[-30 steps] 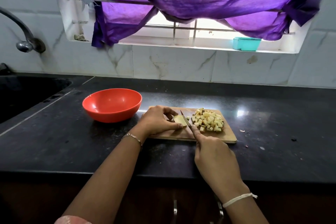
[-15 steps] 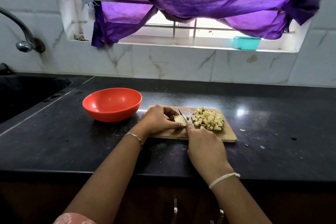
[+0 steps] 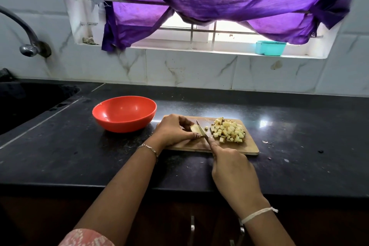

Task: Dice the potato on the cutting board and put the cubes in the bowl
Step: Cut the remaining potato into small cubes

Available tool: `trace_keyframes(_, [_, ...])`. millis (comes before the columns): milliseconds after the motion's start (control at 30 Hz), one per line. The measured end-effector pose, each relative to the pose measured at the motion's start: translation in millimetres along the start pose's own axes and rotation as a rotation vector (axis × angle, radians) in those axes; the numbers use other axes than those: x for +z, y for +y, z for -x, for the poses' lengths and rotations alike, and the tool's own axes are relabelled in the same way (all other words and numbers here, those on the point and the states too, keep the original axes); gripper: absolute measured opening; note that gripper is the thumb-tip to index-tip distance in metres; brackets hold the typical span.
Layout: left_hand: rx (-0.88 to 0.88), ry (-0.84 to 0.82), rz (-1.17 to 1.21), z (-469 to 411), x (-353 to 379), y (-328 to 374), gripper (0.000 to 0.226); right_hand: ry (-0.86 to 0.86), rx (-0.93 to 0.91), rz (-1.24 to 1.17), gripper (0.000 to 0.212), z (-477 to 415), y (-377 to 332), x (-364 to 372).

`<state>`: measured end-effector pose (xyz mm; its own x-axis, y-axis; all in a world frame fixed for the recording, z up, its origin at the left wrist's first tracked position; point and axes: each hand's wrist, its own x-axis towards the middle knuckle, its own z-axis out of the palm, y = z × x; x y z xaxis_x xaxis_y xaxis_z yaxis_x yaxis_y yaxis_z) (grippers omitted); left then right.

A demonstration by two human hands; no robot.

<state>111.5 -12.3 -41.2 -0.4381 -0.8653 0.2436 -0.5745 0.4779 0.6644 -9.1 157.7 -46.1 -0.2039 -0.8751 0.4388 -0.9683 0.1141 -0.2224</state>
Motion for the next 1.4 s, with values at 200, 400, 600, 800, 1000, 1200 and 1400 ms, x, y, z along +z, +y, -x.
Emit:
trace_keyframes(200, [0.009, -0.03, -0.008, -2.6, -0.1, -1.8, 0.042, -0.036, -0.047, 0.106, 0.057, -5.6, -6.8, 0.6])
trace_keyframes(400, [0.014, -0.05, 0.044, -3.8, -1.2, -3.2, 0.039, -0.076, -0.1, 0.129, 0.056, -13.8, -10.4, -1.0])
trace_keyframes(600, [0.023, -0.065, 0.064, -3.7, -1.3, -4.2, 0.039, -0.107, -0.083, 0.106, 0.051, -25.9, -11.7, -3.5])
trace_keyframes(800, [0.011, -0.064, 0.087, 0.3, 0.9, -4.0, 0.043, -0.096, -0.054, 0.103, 0.055, -27.6, -14.0, 1.4])
trace_keyframes(1000, [-0.02, -0.053, 0.118, 4.2, 1.6, -2.0, 0.052, -0.007, 0.03, -0.08, 0.057, -15.3, -5.3, 3.3])
trace_keyframes(1200, [-0.015, -0.077, 0.147, 9.7, -0.9, 2.3, 0.044, 0.027, 0.02, -0.114, 0.056, -0.4, -1.3, 1.0])
trace_keyframes(1400, [-0.026, -0.059, 0.118, 9.0, 1.9, 3.0, 0.044, -0.031, 0.001, -0.046, 0.057, -2.8, -6.1, 0.4])
